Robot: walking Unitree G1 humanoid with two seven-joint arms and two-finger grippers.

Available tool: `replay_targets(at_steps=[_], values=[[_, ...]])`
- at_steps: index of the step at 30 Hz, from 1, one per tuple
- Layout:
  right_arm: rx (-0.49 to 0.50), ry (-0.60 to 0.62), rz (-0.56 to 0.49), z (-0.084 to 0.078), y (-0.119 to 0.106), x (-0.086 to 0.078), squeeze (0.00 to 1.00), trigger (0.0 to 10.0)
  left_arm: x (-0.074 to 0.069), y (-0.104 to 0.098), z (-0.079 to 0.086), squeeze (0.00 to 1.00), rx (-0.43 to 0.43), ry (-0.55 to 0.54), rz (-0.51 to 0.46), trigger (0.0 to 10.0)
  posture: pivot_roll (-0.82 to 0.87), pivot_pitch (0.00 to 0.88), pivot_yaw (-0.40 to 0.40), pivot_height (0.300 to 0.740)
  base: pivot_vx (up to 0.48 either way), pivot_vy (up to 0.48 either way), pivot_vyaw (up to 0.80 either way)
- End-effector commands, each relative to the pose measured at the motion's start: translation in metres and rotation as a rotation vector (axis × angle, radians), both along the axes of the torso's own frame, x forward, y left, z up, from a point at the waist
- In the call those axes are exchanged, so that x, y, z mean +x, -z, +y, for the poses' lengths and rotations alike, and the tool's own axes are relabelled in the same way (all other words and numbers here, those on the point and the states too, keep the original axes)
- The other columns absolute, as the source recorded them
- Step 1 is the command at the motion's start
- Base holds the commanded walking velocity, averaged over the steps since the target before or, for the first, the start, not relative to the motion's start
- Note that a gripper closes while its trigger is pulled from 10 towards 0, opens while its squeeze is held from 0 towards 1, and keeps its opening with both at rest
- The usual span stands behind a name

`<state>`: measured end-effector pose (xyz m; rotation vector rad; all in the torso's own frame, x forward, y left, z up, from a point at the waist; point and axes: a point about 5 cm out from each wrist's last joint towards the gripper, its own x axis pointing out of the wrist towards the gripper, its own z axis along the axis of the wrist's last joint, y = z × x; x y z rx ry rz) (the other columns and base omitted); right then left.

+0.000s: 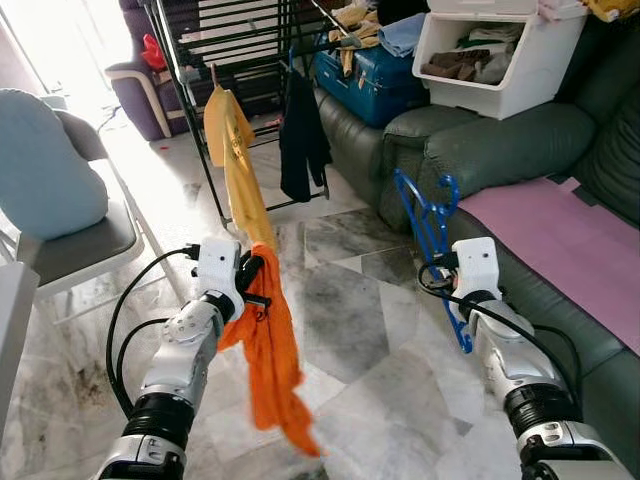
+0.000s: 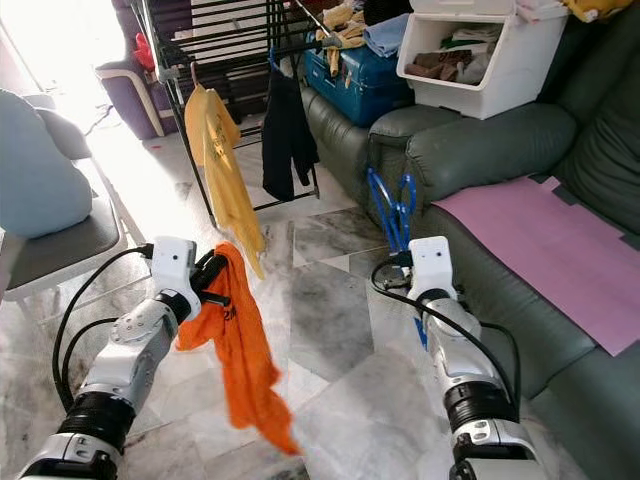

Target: Hang hanger

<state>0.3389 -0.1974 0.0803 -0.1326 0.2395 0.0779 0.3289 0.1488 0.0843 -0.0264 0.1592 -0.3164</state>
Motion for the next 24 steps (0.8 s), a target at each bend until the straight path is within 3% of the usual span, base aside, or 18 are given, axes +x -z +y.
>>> replay_targets(at_steps=[1,4,8,10,11,12,13,15,17,19,24], values=[[-0.003,-0.008,-0.014,0.001,-0.003,0.001,0.00,10.0,0.003,-0.010,0.000,0.00,0.014,0.011,-0.049,10.0,-0.13,0.000,0.083,0.740,0.000,0.000,0.00],[0.002,-0.041,0.001,0.002,-0.003,0.002,0.00,10.0,0.002,-0.014,-0.002,0.00,0.043,0.033,-0.088,10.0,-0.14,0.000,0.083,0.740,0.000,0.000,0.00],[0.013,-0.237,0.060,0.012,-0.001,-0.001,0.00,10.0,0.008,-0.033,-0.004,0.00,0.125,0.123,-0.188,10.0,-0.14,0.000,0.083,0.740,0.000,0.000,0.00],[-0.014,-0.272,0.081,0.012,0.000,-0.002,0.00,10.0,0.010,-0.038,-0.004,0.00,0.161,0.157,-0.213,10.0,-0.14,0.000,0.083,0.740,0.000,0.000,0.00],[-0.029,-0.315,0.122,0.009,0.002,-0.004,0.00,10.0,0.014,-0.044,-0.004,0.00,0.246,0.198,-0.241,10.0,-0.13,0.000,0.080,0.740,0.000,0.000,0.00],[-0.029,-0.315,0.122,0.009,0.002,-0.004,0.00,10.0,0.014,-0.044,-0.004,0.00,0.246,0.198,-0.241,10.0,-0.13,0.000,0.080,0.740,0.000,0.000,0.00],[-0.051,-0.375,0.176,0.003,0.004,-0.007,0.00,10.0,0.018,-0.051,-0.005,0.00,0.384,0.285,-0.284,10.0,-0.13,0.000,0.079,0.740,0.000,0.000,0.00],[-0.058,-0.397,0.190,0.001,0.004,-0.008,0.00,10.0,0.019,-0.052,-0.006,0.00,0.430,0.325,-0.298,10.0,-0.13,0.000,0.079,0.740,0.000,0.000,0.00],[-0.094,-0.447,0.212,-0.012,0.000,-0.009,0.00,10.0,0.023,-0.057,-0.003,0.00,0.618,0.428,-0.343,10.0,-0.13,0.000,0.089,0.740,0.000,0.000,0.00],[-0.110,-0.475,0.223,-0.022,-0.007,-0.010,0.00,10.0,0.028,-0.063,0.002,0.00,0.738,0.463,-0.372,10.0,-0.13,0.000,0.093,0.740,0.000,0.000,0.00],[-0.154,-0.577,0.246,-0.040,-0.023,-0.014,0.00,10.0,0.039,-0.074,0.007,0.00,0.913,0.471,-0.418,10.0,-0.15,0.000,0.102,0.740,0.000,0.000,0.00]])
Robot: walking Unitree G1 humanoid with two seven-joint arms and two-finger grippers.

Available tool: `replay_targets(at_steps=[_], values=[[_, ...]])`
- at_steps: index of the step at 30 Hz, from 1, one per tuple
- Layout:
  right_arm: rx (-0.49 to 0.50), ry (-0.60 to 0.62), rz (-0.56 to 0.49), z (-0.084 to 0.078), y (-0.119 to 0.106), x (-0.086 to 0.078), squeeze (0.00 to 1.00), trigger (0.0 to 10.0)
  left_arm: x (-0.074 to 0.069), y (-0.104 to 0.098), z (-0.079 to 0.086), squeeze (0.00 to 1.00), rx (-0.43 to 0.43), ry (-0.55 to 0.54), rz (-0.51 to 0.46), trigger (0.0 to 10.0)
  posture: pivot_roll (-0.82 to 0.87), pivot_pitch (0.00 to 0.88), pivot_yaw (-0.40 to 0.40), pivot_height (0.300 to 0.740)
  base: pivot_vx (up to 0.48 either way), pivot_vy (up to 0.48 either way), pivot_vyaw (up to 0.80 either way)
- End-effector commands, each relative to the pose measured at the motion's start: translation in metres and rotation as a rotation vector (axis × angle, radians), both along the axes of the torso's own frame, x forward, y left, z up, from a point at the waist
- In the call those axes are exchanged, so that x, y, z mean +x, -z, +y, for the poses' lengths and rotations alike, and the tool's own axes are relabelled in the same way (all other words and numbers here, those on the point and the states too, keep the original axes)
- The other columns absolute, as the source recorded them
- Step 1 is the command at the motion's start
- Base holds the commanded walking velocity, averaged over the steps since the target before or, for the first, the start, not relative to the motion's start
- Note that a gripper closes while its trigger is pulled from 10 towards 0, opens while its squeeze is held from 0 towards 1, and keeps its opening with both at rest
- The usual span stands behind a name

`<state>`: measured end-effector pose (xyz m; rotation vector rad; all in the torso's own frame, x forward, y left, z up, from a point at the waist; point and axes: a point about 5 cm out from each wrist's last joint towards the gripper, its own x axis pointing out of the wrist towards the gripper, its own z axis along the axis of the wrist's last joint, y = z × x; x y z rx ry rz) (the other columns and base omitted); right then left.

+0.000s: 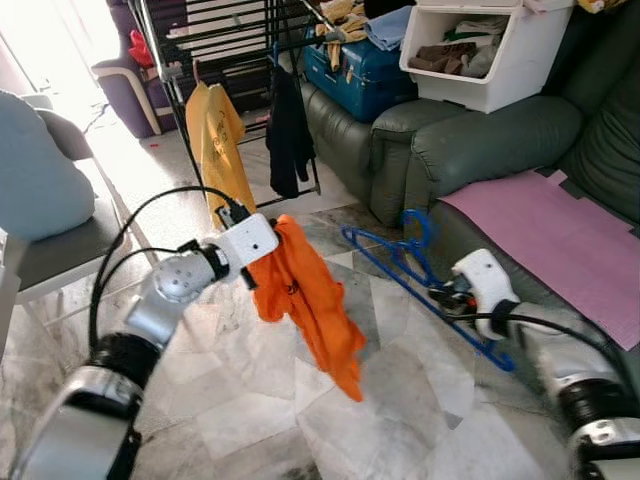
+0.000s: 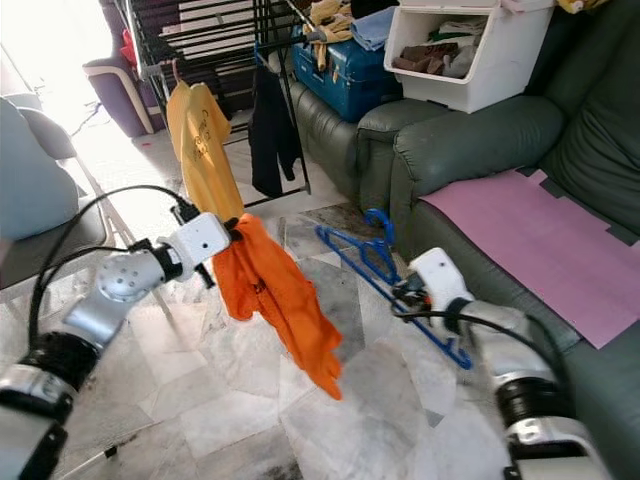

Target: Hang hanger

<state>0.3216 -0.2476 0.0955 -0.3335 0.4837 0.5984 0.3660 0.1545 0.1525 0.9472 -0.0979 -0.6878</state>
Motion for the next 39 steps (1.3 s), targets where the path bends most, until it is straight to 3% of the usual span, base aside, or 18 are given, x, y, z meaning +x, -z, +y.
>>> replay_targets(at_steps=[1,9,17,27,32,39], values=[[0.015,-0.108,-0.008,0.005,-0.015,0.001,0.00,10.0,0.005,-0.006,0.001,0.00,0.064,0.004,-0.048,10.0,-0.15,0.000,0.104,0.740,0.000,0.000,0.00],[0.036,-0.329,0.071,-0.003,-0.037,-0.016,0.00,10.0,0.007,-0.001,-0.004,0.00,0.108,0.012,-0.076,10.0,-0.17,0.000,0.109,0.740,0.000,0.000,0.00],[0.064,-0.464,0.157,0.000,-0.044,-0.029,0.00,10.0,0.007,0.006,-0.009,0.00,0.127,0.026,-0.102,10.0,-0.17,0.000,0.110,0.740,0.000,0.000,0.00],[0.040,-0.434,0.119,0.003,-0.043,-0.023,0.00,10.0,0.004,0.009,-0.016,0.00,0.099,0.068,-0.109,10.0,-0.17,0.000,0.107,0.740,0.000,0.000,0.00],[0.060,-0.450,0.119,0.014,-0.039,-0.022,0.00,10.0,0.004,0.006,-0.017,0.00,0.065,0.057,-0.150,10.0,-0.17,0.000,0.104,0.740,0.000,0.000,0.00],[0.095,-0.423,0.154,0.024,-0.022,-0.022,0.00,10.0,0.009,-0.015,-0.023,0.00,-0.074,0.035,-0.215,10.0,-0.16,0.000,0.100,0.740,0.000,0.000,0.00]])
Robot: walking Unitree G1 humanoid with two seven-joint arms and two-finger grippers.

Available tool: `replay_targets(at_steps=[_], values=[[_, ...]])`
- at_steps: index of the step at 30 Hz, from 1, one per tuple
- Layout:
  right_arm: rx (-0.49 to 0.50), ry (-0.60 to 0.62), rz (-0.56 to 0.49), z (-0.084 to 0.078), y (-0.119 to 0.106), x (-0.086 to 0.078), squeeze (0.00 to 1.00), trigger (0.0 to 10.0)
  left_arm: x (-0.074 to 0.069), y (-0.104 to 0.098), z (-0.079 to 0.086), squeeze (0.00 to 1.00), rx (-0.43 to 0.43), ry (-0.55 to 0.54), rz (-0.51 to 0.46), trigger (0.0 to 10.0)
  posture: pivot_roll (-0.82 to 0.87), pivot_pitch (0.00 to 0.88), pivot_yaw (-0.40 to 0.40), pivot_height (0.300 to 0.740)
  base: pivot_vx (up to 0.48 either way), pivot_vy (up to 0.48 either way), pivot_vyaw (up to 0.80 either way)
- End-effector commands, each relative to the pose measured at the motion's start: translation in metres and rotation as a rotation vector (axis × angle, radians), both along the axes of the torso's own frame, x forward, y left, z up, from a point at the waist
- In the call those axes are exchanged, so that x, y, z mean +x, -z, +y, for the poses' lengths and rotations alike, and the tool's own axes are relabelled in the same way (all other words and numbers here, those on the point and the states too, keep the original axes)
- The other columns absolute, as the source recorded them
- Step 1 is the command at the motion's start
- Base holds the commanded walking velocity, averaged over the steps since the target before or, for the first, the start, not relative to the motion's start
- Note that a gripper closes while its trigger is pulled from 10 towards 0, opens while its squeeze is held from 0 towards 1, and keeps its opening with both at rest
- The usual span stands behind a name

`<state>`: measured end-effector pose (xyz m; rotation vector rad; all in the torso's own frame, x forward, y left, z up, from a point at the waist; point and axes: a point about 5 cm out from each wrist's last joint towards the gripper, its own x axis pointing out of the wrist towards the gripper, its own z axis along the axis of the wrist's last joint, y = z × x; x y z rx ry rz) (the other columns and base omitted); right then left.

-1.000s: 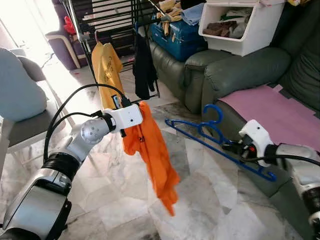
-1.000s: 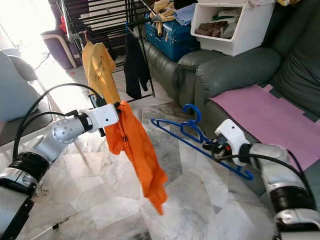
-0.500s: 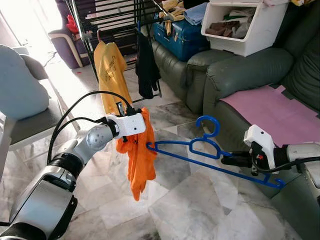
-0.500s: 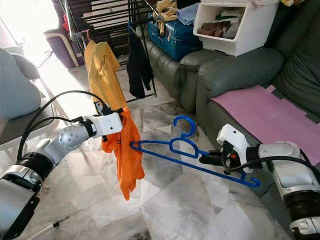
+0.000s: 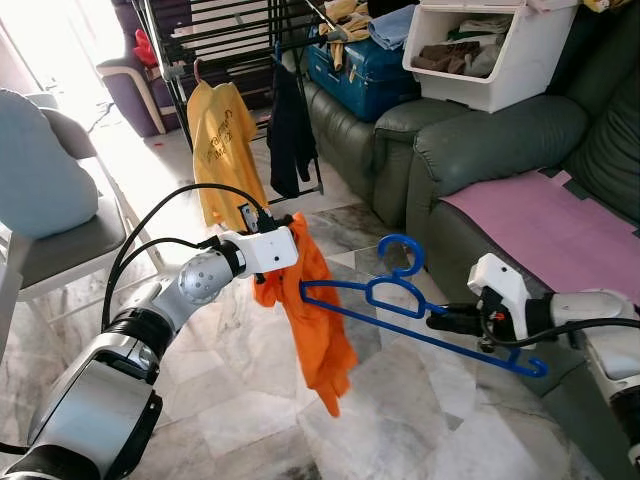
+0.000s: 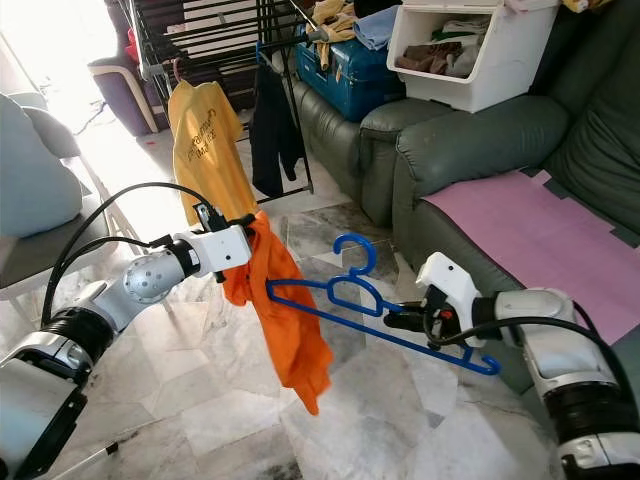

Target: Hang hanger

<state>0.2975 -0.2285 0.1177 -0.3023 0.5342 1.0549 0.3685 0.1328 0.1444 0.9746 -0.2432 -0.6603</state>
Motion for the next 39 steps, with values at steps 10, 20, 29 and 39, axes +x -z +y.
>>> replay_targets(at_steps=[10,20,29,39], values=[[-0.025,0.183,-0.030,0.005,0.019,0.014,0.00,10.0,0.012,-0.043,-0.002,0.00,-0.149,-0.014,-0.130,10.0,-0.16,0.000,0.098,0.740,0.000,0.000,0.00],[-0.025,0.183,-0.030,0.005,0.019,0.014,0.00,10.0,0.012,-0.043,-0.002,0.00,-0.149,-0.014,-0.130,10.0,-0.16,0.000,0.098,0.740,0.000,0.000,0.00],[-0.025,0.183,-0.030,0.005,0.019,0.014,0.00,10.0,0.012,-0.043,-0.002,0.00,-0.149,-0.014,-0.130,10.0,-0.16,0.000,0.098,0.740,0.000,0.000,0.00],[0.099,0.405,-0.056,0.012,0.010,0.037,0.00,10.0,0.002,-0.017,-0.016,0.00,-0.231,0.002,-0.006,10.0,-0.18,0.000,0.083,0.740,0.000,0.000,0.00]])
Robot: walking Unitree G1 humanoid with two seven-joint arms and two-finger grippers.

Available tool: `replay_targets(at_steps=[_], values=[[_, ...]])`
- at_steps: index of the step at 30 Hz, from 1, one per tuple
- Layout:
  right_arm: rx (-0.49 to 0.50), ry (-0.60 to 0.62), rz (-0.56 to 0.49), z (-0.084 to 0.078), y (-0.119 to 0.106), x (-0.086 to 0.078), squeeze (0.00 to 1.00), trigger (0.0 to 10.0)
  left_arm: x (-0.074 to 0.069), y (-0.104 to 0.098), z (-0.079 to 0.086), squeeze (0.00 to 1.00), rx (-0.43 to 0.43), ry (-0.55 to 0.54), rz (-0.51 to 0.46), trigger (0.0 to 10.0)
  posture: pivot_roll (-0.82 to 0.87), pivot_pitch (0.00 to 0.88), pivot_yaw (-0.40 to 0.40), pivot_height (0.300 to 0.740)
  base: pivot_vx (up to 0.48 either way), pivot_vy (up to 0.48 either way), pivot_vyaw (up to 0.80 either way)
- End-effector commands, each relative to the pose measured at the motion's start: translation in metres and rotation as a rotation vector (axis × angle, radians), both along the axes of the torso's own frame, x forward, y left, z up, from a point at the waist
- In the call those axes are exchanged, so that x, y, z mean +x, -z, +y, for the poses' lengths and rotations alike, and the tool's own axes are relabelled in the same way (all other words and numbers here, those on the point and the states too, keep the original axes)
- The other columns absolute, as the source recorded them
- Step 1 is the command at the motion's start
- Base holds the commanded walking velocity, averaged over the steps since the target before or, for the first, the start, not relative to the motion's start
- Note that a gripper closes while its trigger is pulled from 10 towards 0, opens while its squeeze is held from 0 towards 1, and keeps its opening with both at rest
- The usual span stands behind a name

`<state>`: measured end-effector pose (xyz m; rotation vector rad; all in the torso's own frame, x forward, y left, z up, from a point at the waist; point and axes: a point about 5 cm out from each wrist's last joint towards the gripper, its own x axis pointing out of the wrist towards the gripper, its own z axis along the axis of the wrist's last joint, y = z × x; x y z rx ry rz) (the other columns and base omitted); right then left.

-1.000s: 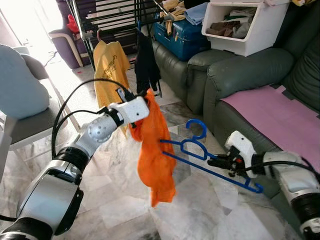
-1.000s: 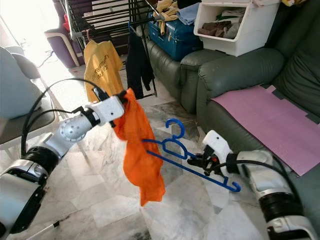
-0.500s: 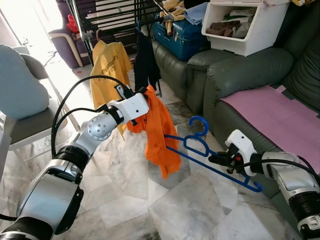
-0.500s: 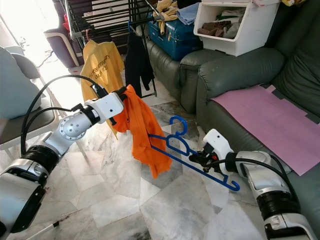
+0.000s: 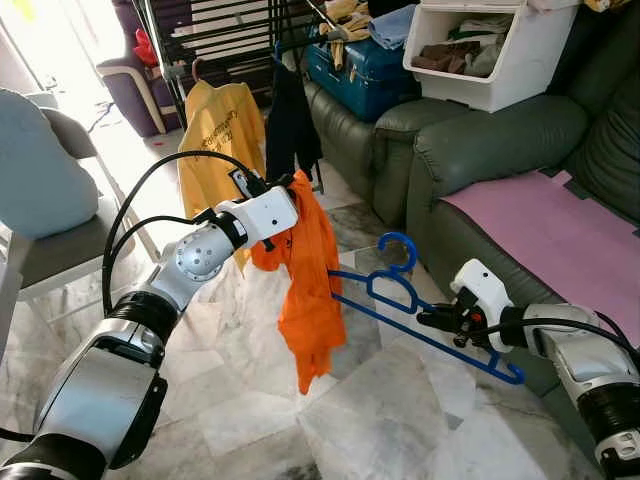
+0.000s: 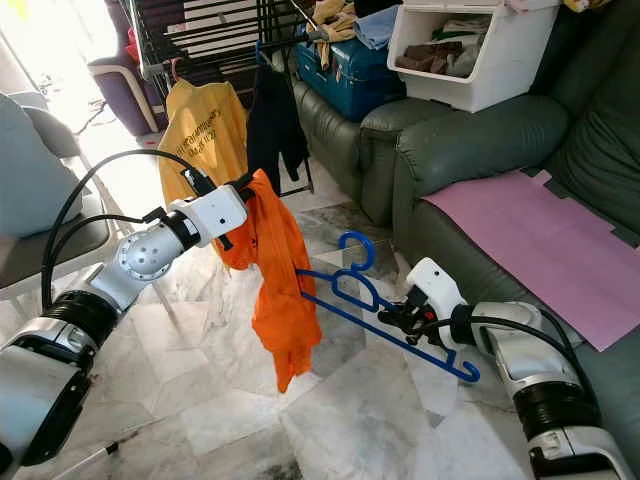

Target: Hang hanger

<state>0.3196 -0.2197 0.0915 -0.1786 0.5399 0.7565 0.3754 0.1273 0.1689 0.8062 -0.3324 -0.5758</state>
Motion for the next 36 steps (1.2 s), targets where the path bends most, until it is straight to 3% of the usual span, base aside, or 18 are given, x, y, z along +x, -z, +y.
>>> replay_targets(at_steps=[1,13,18,22,23,30,36], values=[[0.088,0.138,-0.063,0.007,-0.018,0.021,0.00,10.0,-0.008,0.015,-0.015,0.00,-0.059,0.045,0.075,10.0,-0.18,0.000,0.083,0.740,0.000,0.000,0.00],[0.156,0.123,-0.045,0.024,-0.019,0.027,0.00,10.0,-0.011,0.015,-0.029,0.00,-0.172,0.100,0.140,10.0,-0.18,0.000,0.076,0.740,0.000,0.000,0.00],[0.187,-0.016,-0.015,0.042,-0.016,0.019,0.00,10.0,-0.012,0.011,-0.037,0.00,-0.210,0.133,0.143,10.0,-0.18,0.000,0.075,0.740,0.000,0.000,0.00],[0.134,-0.051,-0.016,0.043,-0.010,0.015,0.00,10.0,-0.016,0.006,-0.048,0.00,-0.285,0.228,0.213,10.0,-0.18,0.000,0.075,0.740,0.000,0.000,0.00],[0.105,-0.026,-0.012,0.041,-0.007,0.016,0.00,10.0,-0.022,0.004,-0.056,0.00,-0.307,0.300,0.252,10.0,-0.18,0.000,0.074,0.740,0.000,0.000,0.00],[0.031,-0.058,-0.036,0.042,-0.002,0.013,0.00,10.0,-0.046,0.000,-0.078,0.00,-0.305,0.543,0.435,10.0,-0.18,0.000,0.072,0.740,0.000,0.000,0.00],[0.004,-0.093,-0.048,0.044,0.002,0.010,0.00,10.0,-0.053,-0.009,-0.082,0.00,-0.362,0.602,0.496,10.0,-0.18,0.000,0.071,0.740,0.000,0.000,0.00]])
